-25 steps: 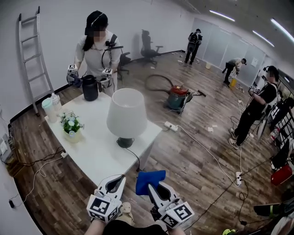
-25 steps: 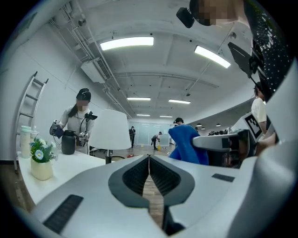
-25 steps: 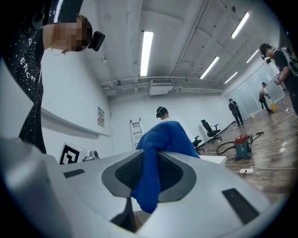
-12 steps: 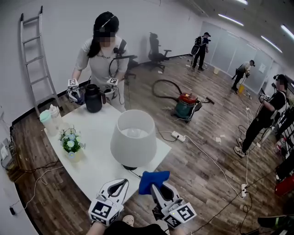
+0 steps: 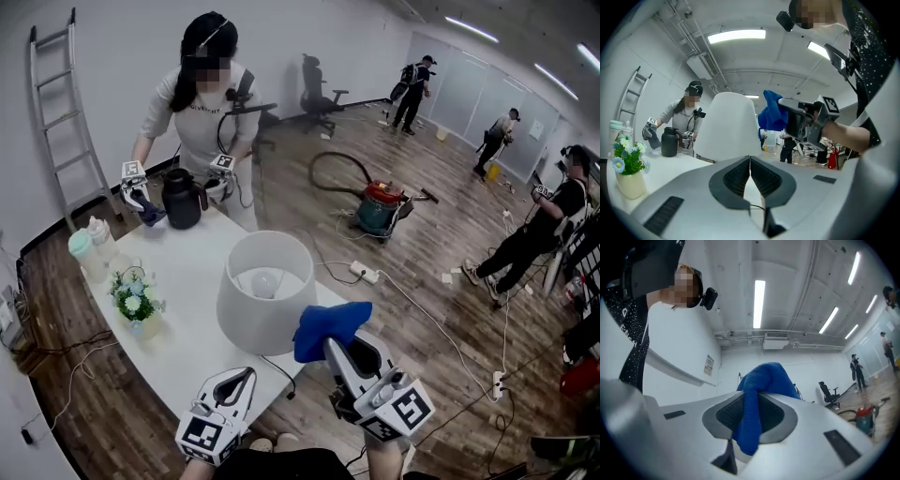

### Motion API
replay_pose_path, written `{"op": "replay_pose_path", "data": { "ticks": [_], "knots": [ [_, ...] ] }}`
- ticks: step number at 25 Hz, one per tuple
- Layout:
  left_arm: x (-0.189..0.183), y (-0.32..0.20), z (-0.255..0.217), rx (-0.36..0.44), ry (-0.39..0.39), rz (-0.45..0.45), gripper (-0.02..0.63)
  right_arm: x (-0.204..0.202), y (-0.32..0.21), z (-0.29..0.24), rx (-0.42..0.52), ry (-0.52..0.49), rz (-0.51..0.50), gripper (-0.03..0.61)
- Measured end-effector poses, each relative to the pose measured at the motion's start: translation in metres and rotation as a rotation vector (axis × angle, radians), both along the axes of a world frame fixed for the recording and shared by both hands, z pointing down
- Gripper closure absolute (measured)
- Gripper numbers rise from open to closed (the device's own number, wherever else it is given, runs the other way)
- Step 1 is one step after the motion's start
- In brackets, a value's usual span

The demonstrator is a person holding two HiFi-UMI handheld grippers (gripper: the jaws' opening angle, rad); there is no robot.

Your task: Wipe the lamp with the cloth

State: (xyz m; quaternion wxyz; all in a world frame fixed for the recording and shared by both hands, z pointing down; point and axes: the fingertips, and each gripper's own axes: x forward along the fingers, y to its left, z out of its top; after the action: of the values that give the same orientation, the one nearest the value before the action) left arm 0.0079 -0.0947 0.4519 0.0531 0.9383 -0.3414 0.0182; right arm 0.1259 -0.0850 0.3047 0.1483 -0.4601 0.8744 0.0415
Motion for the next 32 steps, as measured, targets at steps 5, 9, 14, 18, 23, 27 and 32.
{"op": "replay_pose_path", "data": {
  "ticks": [5,9,14,18,23,27,32],
  "knots": [
    [-0.014,-0.011,-0.006,-0.014,0.015,-0.078,0.601,-0.003,-0.024,-0.050,0.188,0.295,-0.042,0.503],
    [-0.027,-0.021,-0.006,-0.030,0.034,-0.159,0.601,-0.008,-0.047,-0.054,0.126,0.298,-0.167,0.503],
    [-0.033,-0.023,0.000,-0.048,0.033,-0.197,0.601,-0.002,-0.059,-0.014,0.012,0.246,-0.204,0.503],
    [-0.038,-0.026,0.007,-0.067,0.032,-0.220,0.601,0.006,-0.062,0.017,-0.073,0.209,-0.201,0.503],
    [-0.036,-0.029,0.010,-0.068,0.027,-0.216,0.601,0.015,-0.064,0.056,-0.178,0.213,-0.190,0.503],
    [-0.033,-0.028,0.012,-0.071,0.019,-0.207,0.601,0.023,-0.064,0.091,-0.271,0.202,-0.180,0.503],
    [-0.034,-0.029,0.015,-0.080,0.013,-0.209,0.603,0.036,-0.063,0.132,-0.378,0.226,-0.160,0.503]
  ]
}}
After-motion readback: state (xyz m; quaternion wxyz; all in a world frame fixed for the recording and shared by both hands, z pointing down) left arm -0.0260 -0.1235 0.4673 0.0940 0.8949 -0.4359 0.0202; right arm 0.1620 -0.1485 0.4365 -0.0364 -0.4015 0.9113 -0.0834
